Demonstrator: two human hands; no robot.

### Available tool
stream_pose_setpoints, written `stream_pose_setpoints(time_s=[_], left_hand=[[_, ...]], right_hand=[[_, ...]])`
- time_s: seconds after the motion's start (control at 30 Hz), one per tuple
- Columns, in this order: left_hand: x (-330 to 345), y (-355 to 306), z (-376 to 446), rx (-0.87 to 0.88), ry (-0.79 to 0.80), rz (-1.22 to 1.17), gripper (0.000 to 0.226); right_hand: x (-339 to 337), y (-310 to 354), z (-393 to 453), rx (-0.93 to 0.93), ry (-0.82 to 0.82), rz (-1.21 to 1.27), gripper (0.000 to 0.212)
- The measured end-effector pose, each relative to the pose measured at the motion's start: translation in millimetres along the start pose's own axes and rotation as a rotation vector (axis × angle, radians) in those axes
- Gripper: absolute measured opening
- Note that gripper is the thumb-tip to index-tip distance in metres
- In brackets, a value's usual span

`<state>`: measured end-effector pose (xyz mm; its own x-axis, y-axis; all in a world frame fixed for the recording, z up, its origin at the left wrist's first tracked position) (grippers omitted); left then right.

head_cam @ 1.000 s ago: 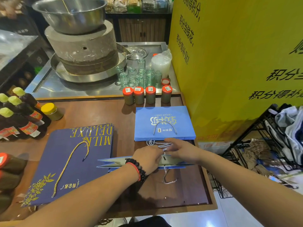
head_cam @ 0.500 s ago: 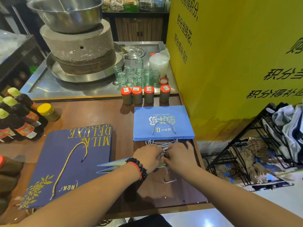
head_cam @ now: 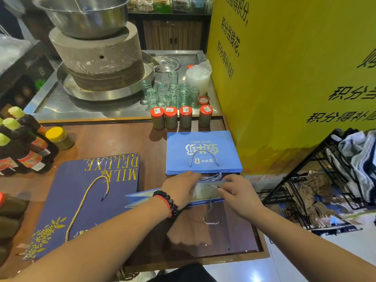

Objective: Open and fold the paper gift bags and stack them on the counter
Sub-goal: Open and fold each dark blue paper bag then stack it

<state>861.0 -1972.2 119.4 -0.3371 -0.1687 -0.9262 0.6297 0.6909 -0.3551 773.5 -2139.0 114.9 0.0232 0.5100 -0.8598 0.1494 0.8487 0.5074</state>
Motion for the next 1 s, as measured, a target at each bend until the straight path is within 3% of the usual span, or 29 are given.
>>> stream_pose_setpoints(time_s=[0.1, 0.3, 0.5, 0.63, 0.73, 0.8, 0.9, 1.0], left_hand=[[-1, 12, -2, 0.048, -0.007, 0.001, 0.033], [-22, 44, -7, 0.056, -0.108, -0.056, 0.023], [-33, 79, -28, 0.080, -0.145, 0.027, 0.043], [-33, 88, -34, 0.089, -0.222, 0.049, 0.021], [-33, 83, -34, 0.104, -0.233, 0.029, 0.005], [-34, 84, -34, 0.113, -0.234, 0.010, 0.010], [-36, 88, -34, 0.109, -0.236, 0.010, 0.010], [-33, 88, -35, 0.111, -0.242, 0.022, 0.010]], right_hand=[[-1, -7, 2, 0.082, -0.046, 0.179, 0.015], [-8, -8, 9, 0.163, -0.213, 0.347, 0.016], [-8, -13, 22, 0.192, -0.265, 0.289, 0.022], [-11, -12, 12, 0.219, -0.420, 0.171, 0.008], [-19, 5, -10, 0.101, -0.623, 0.081, 0.009], [-8, 17, -20, 0.105, -0.480, 0.160, 0.019], [33, 22, -19, 0.280, -0.098, 0.225, 0.026], [62, 20, -7, 0.372, 0.087, 0.427, 0.030]])
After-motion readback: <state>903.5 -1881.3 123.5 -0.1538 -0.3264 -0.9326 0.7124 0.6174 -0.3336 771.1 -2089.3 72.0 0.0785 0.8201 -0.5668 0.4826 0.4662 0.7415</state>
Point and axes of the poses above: each hand's wrist, its own z-axis towards the middle knuckle, its own x-axis out of the palm, y = z × x, the point moved 5 cm from there along z, towards the middle knuckle, and after that the axes turned 4 degrees about -x, right-handed, at the moved point
